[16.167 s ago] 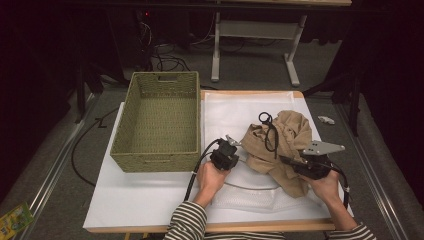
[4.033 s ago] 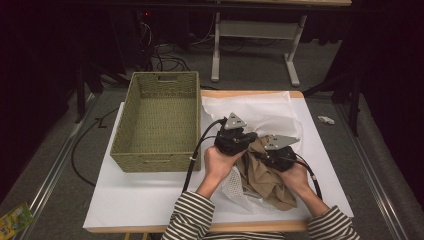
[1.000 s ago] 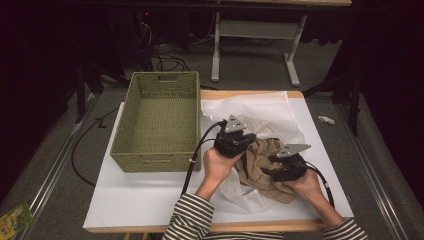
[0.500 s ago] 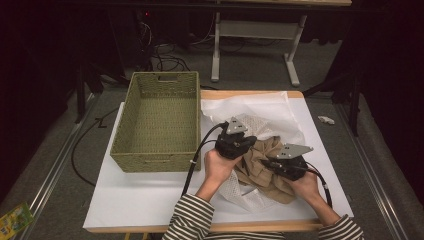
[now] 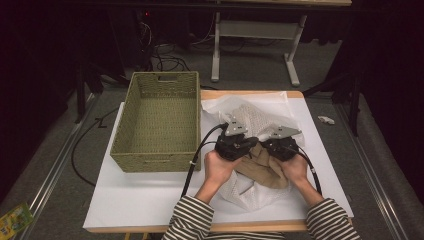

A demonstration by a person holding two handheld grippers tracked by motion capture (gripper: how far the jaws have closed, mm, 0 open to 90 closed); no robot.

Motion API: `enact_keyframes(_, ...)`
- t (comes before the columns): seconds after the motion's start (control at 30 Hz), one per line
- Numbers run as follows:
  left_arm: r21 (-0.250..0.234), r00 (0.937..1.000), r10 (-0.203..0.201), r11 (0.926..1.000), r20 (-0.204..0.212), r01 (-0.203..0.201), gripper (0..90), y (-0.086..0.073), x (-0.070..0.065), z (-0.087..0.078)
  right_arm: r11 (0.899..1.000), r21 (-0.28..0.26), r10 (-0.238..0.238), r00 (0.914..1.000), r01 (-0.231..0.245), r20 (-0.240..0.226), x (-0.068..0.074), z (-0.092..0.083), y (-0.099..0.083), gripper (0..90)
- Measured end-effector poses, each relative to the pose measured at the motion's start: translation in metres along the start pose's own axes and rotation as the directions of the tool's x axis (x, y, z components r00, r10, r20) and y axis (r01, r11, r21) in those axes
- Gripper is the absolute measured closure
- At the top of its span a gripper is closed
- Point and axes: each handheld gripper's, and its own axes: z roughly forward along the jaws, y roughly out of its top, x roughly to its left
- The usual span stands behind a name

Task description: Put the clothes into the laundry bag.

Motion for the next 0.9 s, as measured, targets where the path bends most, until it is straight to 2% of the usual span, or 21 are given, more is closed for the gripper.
enact_keyframes(0.03,0.002,1.0000,-0.001,1.0000,-0.004,0.001,88.9,0.000,0.001,0.000,1.000,0.004,0.027,0.9995,-0.027,-0.016,-0.004,0.001,-0.001,82.2)
enact_keyframes(0.13,0.002,0.9999,-0.008,1.0000,-0.010,0.008,88.9,-0.001,0.004,0.000,1.000,-0.013,0.026,0.9989,-0.027,-0.039,-0.002,-0.009,-0.001,68.6)
enact_keyframes(0.23,0.005,0.9997,-0.008,1.0000,-0.021,0.008,88.8,-0.002,0.005,-0.001,0.998,-0.056,0.012,0.9983,-0.015,-0.058,0.001,-0.028,-0.003,57.1)
enact_keyframes(0.37,0.005,0.9995,-0.012,0.9999,-0.031,0.012,88.8,-0.003,0.007,-0.001,0.995,-0.101,0.011,0.9957,-0.020,-0.092,0.002,-0.059,-0.011,47.4)
enact_keyframes(0.47,0.005,0.9994,-0.012,0.9999,-0.031,0.012,88.8,-0.003,0.007,-0.001,0.995,-0.102,-0.001,0.9935,-0.010,-0.114,0.002,-0.077,-0.020,43.2)
enact_keyframes(0.57,0.008,0.9994,-0.008,0.9999,-0.035,0.008,88.8,-0.003,0.006,0.000,0.997,-0.072,-0.005,0.9915,-0.005,-0.130,0.004,-0.083,-0.032,39.5)
enact_keyframes(0.67,0.010,0.9993,-0.008,0.9999,-0.036,0.008,88.8,-0.004,0.006,0.001,1.000,-0.022,0.009,0.9906,-0.012,-0.137,0.004,-0.076,-0.046,38.6)
enact_keyframes(0.73,0.013,0.9994,-0.007,0.9999,-0.035,0.008,88.8,-0.004,0.006,0.001,1.000,0.001,0.019,0.9895,-0.019,-0.143,0.003,-0.070,-0.048,38.9)
enact_keyframes(0.8,0.015,0.9994,-0.007,0.9999,-0.035,0.007,88.8,-0.004,0.006,0.001,0.999,0.031,0.014,0.9882,-0.009,-0.152,0.006,-0.060,-0.049,45.1)
enact_keyframes(0.9,0.016,0.9995,-0.006,0.9999,-0.029,0.007,88.8,-0.004,0.005,0.002,0.998,0.053,-0.022,0.9887,0.030,-0.148,0.012,-0.050,-0.046,61.5)
